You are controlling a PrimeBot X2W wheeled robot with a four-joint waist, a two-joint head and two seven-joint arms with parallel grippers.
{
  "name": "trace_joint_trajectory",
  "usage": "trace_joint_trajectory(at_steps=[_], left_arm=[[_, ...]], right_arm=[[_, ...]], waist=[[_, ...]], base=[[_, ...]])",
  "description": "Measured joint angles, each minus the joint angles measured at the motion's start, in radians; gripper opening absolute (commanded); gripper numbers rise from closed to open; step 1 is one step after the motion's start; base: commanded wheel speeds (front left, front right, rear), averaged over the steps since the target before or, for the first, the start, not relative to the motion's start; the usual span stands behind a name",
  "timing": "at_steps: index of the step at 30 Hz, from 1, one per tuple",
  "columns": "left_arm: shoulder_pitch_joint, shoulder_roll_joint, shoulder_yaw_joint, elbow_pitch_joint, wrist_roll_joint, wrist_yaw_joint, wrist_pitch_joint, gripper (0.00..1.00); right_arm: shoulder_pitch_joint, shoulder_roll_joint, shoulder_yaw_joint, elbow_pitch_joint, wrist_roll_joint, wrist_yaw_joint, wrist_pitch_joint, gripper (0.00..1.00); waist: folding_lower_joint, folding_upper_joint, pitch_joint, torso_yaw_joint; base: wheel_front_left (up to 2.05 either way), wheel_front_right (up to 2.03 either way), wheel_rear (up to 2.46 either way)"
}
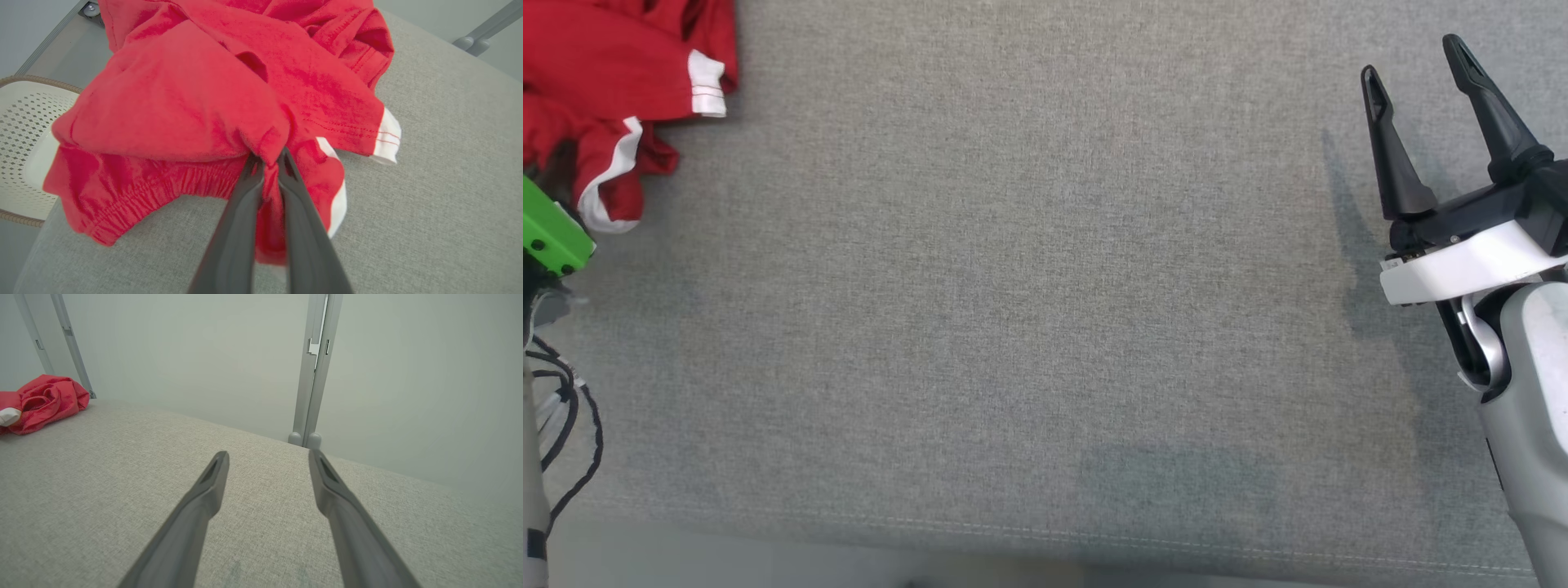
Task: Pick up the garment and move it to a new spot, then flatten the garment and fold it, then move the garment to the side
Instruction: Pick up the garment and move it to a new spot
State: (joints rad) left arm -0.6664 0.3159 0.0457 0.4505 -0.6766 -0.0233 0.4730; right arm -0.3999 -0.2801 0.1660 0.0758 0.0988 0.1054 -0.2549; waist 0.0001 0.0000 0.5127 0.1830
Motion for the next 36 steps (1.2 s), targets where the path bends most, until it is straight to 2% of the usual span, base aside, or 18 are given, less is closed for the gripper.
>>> trace_joint_trajectory(at_steps=[4, 8, 15, 21, 22, 23, 30, 36], left_arm=[[0.001, -0.023, -0.030, -0.046, -0.015, -0.048, -0.003, 0.00], [0.007, -0.073, -0.095, -0.098, -0.016, -0.074, 0.003, 0.00], [0.067, -0.165, -0.239, -0.194, -0.044, -0.091, 0.039, 0.00], [0.099, -0.265, -0.385, -0.252, -0.055, -0.096, 0.082, 0.00], [0.099, -0.265, -0.385, -0.252, -0.055, -0.096, 0.082, 0.00], [0.100, -0.291, -0.423, -0.259, -0.054, -0.096, 0.090, 0.00], [0.099, -0.295, -0.521, -0.265, -0.046, -0.096, 0.104, 0.00], [0.099, -0.291, -0.606, -0.261, -0.048, -0.096, 0.107, 0.00]], right_arm=[[0.010, 0.016, -0.002, 0.013, 0.005, 0.000, 0.000, 1.00], [0.027, 0.041, 0.008, 0.022, 0.008, 0.000, 0.000, 1.00], [0.046, 0.083, 0.031, 0.031, 0.013, 0.000, 0.000, 1.00], [0.083, 0.104, 0.035, 0.037, 0.017, 0.000, 0.000, 1.00], [0.083, 0.104, 0.035, 0.037, 0.017, 0.000, 0.000, 1.00], [0.096, 0.112, 0.034, 0.038, 0.017, 0.000, 0.000, 1.00], [0.131, 0.125, 0.022, 0.037, 0.017, -0.003, 0.000, 1.00], [0.169, 0.142, 0.014, 0.027, 0.017, -0.016, 0.000, 1.00]], waist=[[0.0000, 0.0000, -0.040, 0.002], [-0.0001, 0.0000, -0.086, 0.001], [-0.0001, 0.0000, -0.162, -0.027], [-0.0002, 0.0001, -0.201, -0.096], [-0.0002, 0.0001, -0.201, -0.096], [-0.0002, 0.0000, -0.211, -0.122], [-0.0002, 0.0001, -0.238, -0.206], [-0.0002, 0.0001, -0.263, -0.308]], base=[[0.00, 0.00, 0.00], [0.00, 0.00, 0.00], [0.00, 0.00, 0.00], [0.00, 0.00, 0.00], [0.00, 0.00, 0.00], [0.00, 0.00, 0.00], [0.00, 0.00, 0.00], [0.00, 0.00, 0.00]])
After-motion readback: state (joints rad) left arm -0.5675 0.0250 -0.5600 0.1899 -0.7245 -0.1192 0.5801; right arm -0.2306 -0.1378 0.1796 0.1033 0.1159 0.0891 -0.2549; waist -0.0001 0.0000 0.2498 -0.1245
